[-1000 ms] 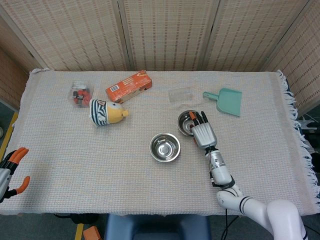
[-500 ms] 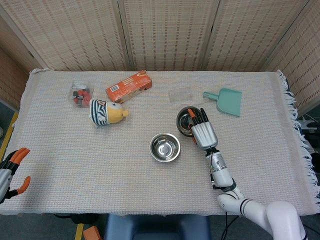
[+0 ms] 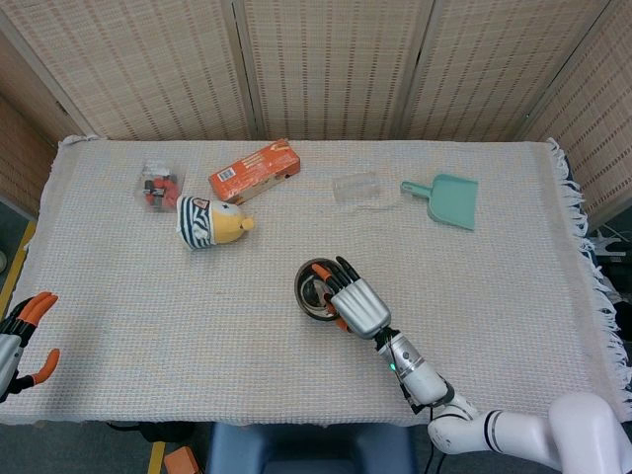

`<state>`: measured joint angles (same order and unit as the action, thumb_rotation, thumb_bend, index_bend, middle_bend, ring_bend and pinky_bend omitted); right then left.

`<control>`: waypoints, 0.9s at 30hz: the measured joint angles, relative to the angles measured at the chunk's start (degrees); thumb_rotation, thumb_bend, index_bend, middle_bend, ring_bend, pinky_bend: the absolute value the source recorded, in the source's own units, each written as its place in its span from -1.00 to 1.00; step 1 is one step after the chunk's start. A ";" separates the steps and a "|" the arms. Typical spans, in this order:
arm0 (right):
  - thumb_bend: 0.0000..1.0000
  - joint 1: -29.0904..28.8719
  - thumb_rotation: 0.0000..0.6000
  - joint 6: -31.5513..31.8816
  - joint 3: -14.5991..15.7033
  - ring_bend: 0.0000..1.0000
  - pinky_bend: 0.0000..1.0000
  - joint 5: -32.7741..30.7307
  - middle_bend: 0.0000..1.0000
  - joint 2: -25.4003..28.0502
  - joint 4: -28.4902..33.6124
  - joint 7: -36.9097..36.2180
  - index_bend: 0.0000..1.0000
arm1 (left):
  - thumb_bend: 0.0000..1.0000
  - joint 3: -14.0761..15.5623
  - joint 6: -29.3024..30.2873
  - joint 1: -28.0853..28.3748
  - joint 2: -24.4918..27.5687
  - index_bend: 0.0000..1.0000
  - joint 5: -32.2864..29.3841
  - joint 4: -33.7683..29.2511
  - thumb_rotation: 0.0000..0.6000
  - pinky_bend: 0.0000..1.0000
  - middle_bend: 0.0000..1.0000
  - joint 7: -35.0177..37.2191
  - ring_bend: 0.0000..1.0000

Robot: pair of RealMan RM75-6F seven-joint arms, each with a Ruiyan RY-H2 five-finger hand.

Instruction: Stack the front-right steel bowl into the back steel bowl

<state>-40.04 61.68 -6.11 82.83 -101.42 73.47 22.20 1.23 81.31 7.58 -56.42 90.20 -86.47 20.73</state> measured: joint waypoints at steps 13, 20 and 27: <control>-0.31 1.32 1.00 -1.89 0.21 -1.00 -1.00 -5.40 -1.00 1.97 3.93 9.94 -1.00 | -0.01 0.19 0.20 0.03 -0.04 -1.00 0.53 0.25 1.00 -0.63 -1.00 0.37 -1.00; -0.64 2.58 1.00 -1.86 0.02 -1.00 -1.00 -6.54 -1.00 7.28 10.65 8.61 -1.00 | -0.02 0.21 0.43 0.03 -0.11 -1.00 0.71 0.06 1.00 -0.63 -1.00 -0.03 -1.00; -0.70 8.76 1.00 10.03 1.99 -1.00 -1.00 -2.36 -1.00 11.47 15.39 7.55 -1.00 | -0.02 0.12 1.84 -0.51 -0.22 -1.00 0.90 0.33 1.00 -0.63 -1.00 -0.37 -1.00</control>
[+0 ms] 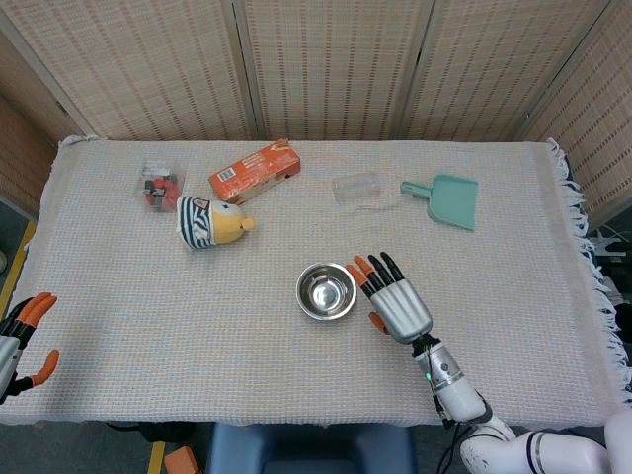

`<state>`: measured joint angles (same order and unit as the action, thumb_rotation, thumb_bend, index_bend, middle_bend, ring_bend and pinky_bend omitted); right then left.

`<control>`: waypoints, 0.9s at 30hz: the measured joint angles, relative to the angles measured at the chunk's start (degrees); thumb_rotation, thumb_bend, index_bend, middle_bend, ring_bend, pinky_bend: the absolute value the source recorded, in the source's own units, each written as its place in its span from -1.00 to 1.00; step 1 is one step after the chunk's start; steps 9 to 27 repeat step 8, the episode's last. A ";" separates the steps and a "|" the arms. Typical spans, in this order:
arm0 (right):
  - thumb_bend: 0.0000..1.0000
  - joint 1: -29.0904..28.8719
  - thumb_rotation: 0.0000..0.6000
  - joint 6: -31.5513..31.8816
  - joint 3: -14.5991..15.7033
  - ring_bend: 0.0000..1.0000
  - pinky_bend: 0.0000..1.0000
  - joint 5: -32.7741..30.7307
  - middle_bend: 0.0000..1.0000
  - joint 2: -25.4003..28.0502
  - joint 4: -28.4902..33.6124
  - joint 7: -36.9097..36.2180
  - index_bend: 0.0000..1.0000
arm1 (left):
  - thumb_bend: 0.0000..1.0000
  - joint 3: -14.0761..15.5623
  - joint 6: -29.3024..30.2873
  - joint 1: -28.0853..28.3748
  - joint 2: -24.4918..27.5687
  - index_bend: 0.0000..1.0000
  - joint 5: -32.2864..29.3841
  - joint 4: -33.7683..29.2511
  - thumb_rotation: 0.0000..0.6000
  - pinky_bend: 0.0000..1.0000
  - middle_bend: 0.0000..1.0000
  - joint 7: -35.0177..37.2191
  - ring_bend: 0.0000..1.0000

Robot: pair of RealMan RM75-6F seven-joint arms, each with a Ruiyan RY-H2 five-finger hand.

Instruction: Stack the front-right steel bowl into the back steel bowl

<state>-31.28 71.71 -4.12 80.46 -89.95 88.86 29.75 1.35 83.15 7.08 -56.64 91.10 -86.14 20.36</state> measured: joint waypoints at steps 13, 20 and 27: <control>-0.73 17.82 1.00 24.43 7.24 -1.00 -1.00 8.01 -1.00 6.22 0.67 -2.35 -1.00 | -0.02 -0.90 3.22 -1.10 -1.87 -1.00 -0.14 -0.16 1.00 -0.63 -1.00 -6.73 -1.00; -0.73 17.82 1.00 24.43 7.24 -1.00 -1.00 8.01 -1.00 6.22 0.67 -2.35 -1.00 | -0.02 -0.90 3.22 -1.10 -1.87 -1.00 -0.14 -0.16 1.00 -0.63 -1.00 -6.73 -1.00; -0.73 17.82 1.00 24.43 7.24 -1.00 -1.00 8.01 -1.00 6.22 0.67 -2.35 -1.00 | -0.02 -0.90 3.22 -1.10 -1.87 -1.00 -0.14 -0.16 1.00 -0.63 -1.00 -6.73 -1.00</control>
